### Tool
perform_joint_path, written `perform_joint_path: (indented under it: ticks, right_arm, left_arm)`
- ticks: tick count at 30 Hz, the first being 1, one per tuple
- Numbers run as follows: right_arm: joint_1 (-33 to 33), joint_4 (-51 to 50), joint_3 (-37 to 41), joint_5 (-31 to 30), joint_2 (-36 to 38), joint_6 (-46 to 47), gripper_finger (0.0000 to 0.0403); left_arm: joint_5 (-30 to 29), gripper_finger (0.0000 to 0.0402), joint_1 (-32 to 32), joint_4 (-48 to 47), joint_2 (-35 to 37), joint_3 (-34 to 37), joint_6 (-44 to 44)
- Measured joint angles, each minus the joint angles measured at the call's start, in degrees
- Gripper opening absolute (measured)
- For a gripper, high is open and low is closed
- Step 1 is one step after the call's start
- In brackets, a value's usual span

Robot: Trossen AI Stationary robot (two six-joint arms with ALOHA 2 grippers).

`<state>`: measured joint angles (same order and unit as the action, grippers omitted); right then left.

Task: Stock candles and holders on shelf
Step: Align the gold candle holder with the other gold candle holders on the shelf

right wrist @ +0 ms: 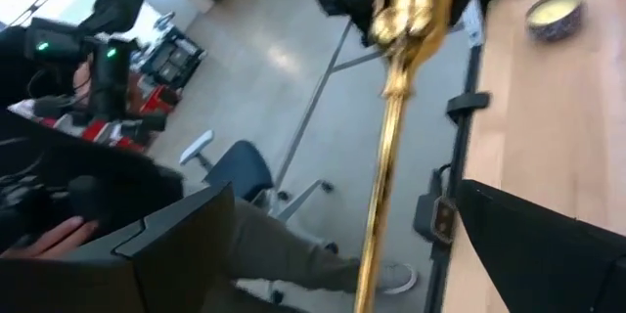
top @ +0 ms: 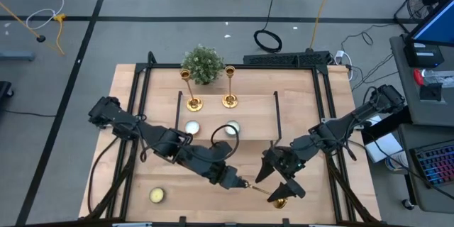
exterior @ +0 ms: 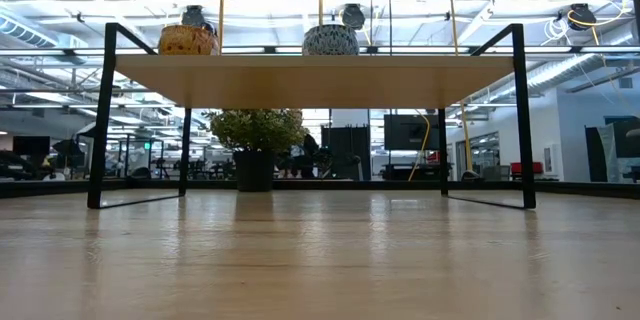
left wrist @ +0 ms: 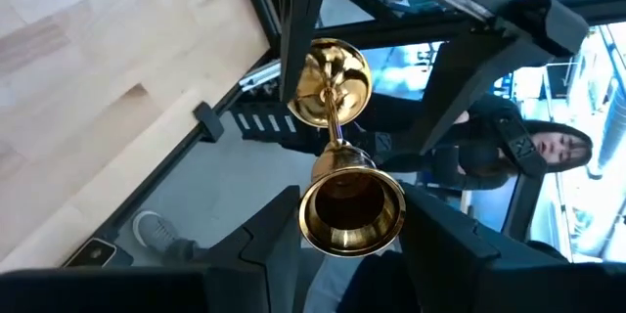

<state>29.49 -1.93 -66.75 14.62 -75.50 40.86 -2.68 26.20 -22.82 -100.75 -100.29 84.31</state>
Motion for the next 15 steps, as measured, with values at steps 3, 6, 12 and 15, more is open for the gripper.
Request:
perform_joint_path:
  ticks: [3,6,12,15]
  right_arm:
    - [0.6,0.0,0.0,0.8,0.0,0.0,0.0379]
    - [1.2,0.0,0.0,1.0,0.0,0.0,0.0357]
    - [1.4,0.1,0.0,0.8,0.0,0.0,0.0293]
    - [1.4,0.1,0.0,0.6,0.0,0.0,0.0260]
  left_arm:
    - [0.0,0.0154,-0.4,0.6,0.0,0.0,-0.4]
    - [-0.1,0.0154,-0.7,1.2,0.0,0.0,-0.8]
    - [-0.4,0.0154,-1.2,4.4,0.0,0.0,-1.7]
    - [-0.4,0.0154,-1.4,4.6,0.0,0.0,-1.6]
